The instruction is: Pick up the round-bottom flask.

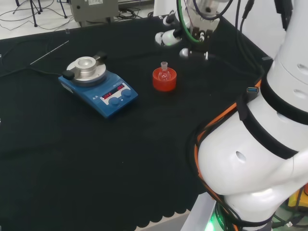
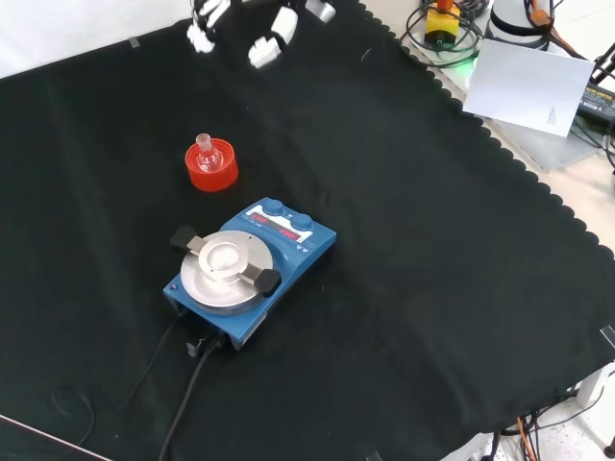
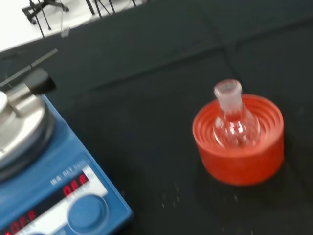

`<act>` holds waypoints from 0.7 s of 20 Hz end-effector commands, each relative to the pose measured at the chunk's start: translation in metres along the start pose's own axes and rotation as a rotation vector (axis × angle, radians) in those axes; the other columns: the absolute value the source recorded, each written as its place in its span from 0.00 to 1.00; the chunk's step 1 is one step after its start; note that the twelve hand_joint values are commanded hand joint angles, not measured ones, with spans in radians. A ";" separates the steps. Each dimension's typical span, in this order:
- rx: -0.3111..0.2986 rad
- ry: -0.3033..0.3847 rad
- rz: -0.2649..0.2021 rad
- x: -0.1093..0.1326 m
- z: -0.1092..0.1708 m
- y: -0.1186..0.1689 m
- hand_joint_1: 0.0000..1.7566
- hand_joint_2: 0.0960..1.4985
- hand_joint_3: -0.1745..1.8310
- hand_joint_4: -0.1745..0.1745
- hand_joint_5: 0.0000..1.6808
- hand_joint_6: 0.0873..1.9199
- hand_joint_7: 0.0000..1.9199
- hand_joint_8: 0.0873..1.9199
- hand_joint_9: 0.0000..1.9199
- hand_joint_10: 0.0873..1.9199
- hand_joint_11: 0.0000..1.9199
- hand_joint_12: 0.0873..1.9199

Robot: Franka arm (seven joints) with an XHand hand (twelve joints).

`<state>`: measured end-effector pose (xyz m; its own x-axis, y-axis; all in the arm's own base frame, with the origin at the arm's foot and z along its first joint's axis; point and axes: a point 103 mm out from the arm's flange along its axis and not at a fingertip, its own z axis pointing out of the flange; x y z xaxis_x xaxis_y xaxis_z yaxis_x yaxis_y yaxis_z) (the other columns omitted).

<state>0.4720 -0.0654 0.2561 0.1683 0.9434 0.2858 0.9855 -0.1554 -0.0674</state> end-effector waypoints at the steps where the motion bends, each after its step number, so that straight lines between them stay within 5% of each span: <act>1: -0.018 0.033 -0.019 -0.012 0.027 0.031 0.44 0.44 0.38 0.45 0.32 0.00 0.12 0.26 0.18 0.29 0.00 0.59; 7: -0.006 0.041 -0.026 -0.020 0.047 0.043 0.47 0.39 0.39 0.47 0.32 0.00 0.12 0.26 0.18 0.29 0.00 0.58; 10: 0.015 0.061 -0.015 -0.046 0.048 0.051 0.48 0.37 0.41 0.48 0.33 0.00 0.11 0.26 0.17 0.29 0.00 0.57; 14: 0.031 0.047 -0.012 -0.029 0.073 0.062 0.48 0.36 0.41 0.49 0.33 0.00 0.11 0.26 0.17 0.29 0.00 0.57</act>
<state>0.5005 -0.0825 0.2090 0.1590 0.9390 0.3049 0.9866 -0.1394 -0.0852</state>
